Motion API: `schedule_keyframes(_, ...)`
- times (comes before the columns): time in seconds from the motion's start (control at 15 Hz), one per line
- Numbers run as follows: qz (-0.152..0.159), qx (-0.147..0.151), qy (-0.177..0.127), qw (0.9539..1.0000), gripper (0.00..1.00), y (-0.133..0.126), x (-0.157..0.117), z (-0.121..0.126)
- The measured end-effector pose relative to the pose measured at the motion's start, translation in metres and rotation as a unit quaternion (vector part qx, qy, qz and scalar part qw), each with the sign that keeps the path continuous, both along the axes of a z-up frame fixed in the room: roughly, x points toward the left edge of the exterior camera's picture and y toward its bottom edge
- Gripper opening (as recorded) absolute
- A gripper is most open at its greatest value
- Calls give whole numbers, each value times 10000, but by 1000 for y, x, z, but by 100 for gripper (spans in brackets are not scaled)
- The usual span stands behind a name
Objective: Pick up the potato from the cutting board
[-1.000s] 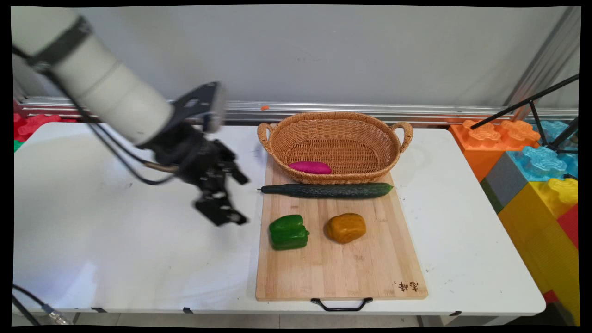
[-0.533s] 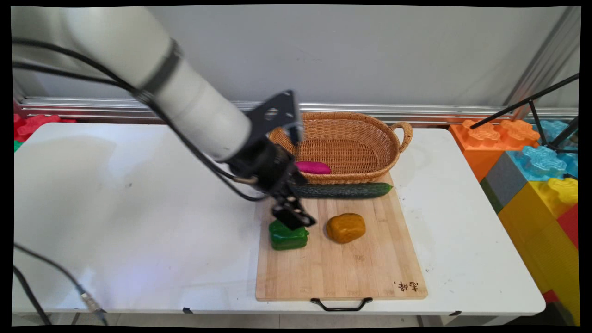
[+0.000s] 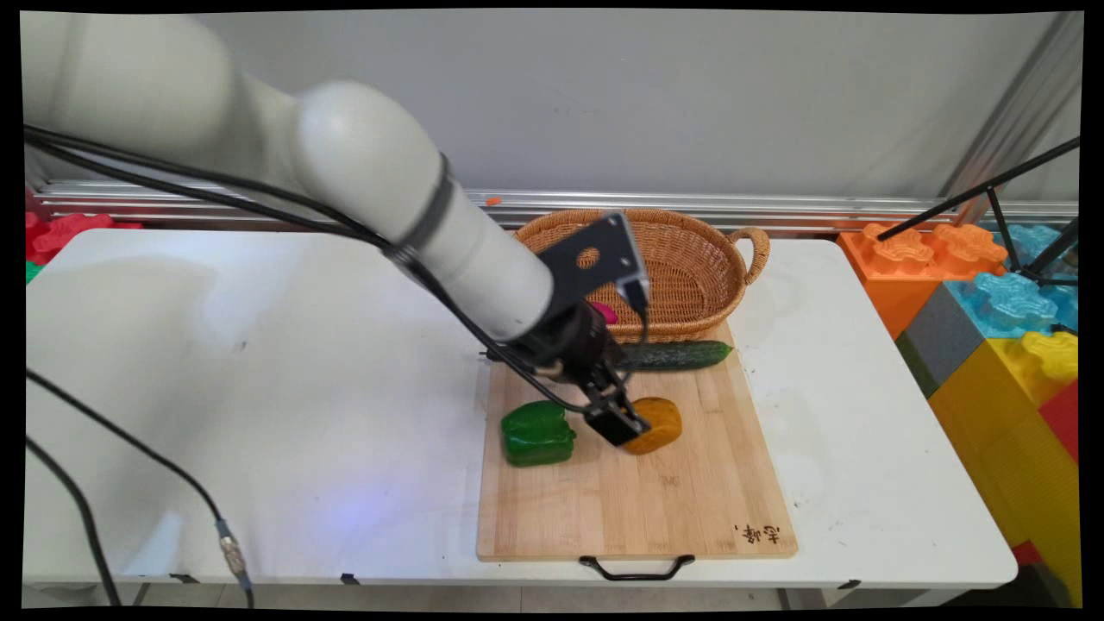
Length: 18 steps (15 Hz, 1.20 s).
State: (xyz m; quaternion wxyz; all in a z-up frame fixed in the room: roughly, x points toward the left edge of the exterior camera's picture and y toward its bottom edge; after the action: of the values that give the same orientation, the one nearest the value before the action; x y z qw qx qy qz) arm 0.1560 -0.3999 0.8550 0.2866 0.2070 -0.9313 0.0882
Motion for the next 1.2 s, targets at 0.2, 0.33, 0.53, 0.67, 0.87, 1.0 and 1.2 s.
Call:
schedule_keyframes(0.2,53,-16,7,10000,100,-8,-16,-19)
schedule_keyframes(0.33,81,-13,0,10000,100,-12,-22,-29)
schedule_keyframes(0.53,128,-3,-32,9999,100,-18,-31,-48)
schedule_keyframes(0.67,162,6,-56,9999,100,-21,-34,-57)
schedule_keyframes(0.87,206,20,-81,9998,100,-23,-37,-68)
schedule_keyframes(1.0,241,30,-99,9997,100,-25,-39,-75)
schedule_keyframes(1.2,278,36,-117,9995,100,-26,-40,-82)
